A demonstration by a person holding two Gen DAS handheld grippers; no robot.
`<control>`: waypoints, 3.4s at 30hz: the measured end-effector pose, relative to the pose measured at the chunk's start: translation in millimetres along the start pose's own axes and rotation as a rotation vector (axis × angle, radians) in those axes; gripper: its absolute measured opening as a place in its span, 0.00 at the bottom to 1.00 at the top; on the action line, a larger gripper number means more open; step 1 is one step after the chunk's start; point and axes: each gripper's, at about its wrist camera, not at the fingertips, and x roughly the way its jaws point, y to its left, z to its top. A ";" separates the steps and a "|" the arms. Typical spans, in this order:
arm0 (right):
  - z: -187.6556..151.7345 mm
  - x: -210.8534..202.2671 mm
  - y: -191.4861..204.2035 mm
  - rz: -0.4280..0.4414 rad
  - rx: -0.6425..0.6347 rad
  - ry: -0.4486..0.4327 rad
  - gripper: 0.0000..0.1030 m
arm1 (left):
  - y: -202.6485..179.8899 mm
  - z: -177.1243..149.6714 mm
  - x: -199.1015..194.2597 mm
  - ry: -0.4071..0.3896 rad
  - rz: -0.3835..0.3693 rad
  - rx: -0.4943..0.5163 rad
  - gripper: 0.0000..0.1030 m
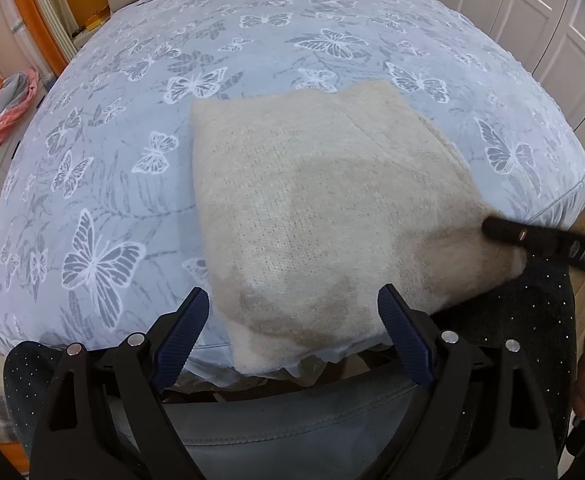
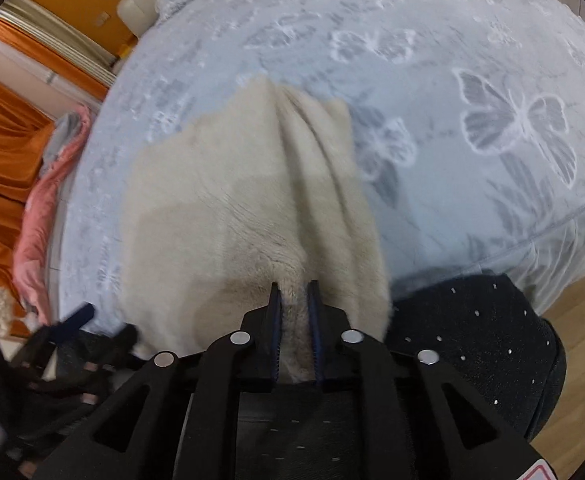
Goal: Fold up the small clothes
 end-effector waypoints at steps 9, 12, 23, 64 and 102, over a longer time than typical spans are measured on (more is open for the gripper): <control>22.0 26.6 4.3 -0.056 0.009 0.033 0.55 | -3.3 4.8 -2.9 -0.017 0.003 -0.010 0.84; 16.6 41.6 9.1 -0.050 -0.014 0.069 0.50 | -3.1 6.2 0.4 -0.005 0.004 -0.013 0.84; 7.6 38.4 -5.8 -0.073 -0.007 0.065 0.15 | 1.0 3.4 13.3 0.039 0.020 -0.028 0.85; 3.7 23.5 -15.6 0.003 0.040 0.069 0.26 | -5.7 -2.2 27.2 0.068 0.049 -0.014 0.87; 29.6 64.2 -40.4 0.067 0.172 0.029 0.32 | 9.9 53.7 72.0 0.157 -0.165 -0.087 0.56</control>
